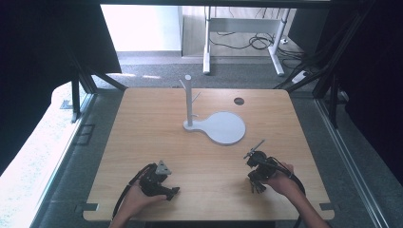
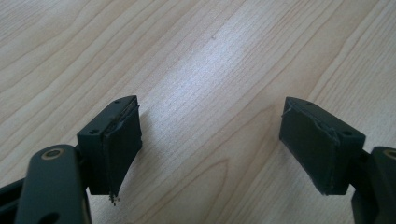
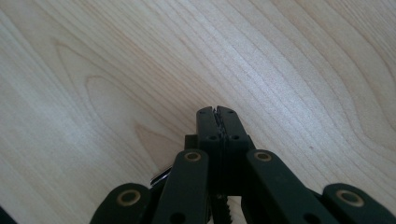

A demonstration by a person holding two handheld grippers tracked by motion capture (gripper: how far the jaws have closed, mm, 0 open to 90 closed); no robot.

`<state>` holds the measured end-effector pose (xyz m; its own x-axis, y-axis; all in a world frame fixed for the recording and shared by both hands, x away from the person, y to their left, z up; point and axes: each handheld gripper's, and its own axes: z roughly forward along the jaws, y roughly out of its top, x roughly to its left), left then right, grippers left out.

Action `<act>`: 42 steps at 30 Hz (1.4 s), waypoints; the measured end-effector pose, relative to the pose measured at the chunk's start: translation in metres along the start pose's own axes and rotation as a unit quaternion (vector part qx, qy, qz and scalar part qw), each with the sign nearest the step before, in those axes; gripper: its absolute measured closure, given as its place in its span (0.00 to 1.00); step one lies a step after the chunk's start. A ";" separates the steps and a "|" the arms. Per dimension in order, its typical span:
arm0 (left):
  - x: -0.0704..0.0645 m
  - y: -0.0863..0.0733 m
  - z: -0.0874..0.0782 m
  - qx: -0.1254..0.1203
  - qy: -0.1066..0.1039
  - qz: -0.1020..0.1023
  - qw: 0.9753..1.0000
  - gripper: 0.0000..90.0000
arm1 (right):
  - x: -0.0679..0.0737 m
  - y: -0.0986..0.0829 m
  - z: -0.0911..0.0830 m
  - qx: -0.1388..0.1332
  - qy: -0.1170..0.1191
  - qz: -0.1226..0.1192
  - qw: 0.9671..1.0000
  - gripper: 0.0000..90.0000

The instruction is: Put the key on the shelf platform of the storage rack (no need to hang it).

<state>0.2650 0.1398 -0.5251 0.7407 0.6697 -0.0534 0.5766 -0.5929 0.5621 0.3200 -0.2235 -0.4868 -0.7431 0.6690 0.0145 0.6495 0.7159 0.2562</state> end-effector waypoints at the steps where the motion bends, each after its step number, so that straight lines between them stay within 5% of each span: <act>1: 0.000 0.000 0.000 0.000 0.000 0.000 1.000 0.23 | 0.000 0.000 0.000 0.000 0.000 0.000 1.000 1.00; 17: 0.000 0.000 0.000 0.000 0.000 0.000 1.000 0.24 | 0.002 0.004 -0.042 -0.028 0.007 -0.018 0.999 1.00; 42: 0.001 0.000 0.000 -0.003 0.004 -0.001 1.000 0.24 | -0.019 0.025 -0.063 -0.051 -0.009 -0.007 0.999 1.00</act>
<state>0.2659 0.1409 -0.5253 0.7365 0.6747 -0.0491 0.5764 -0.5879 0.5676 0.3408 -0.2308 -0.4201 -0.7482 0.6634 -0.0071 0.6186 0.7015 0.3539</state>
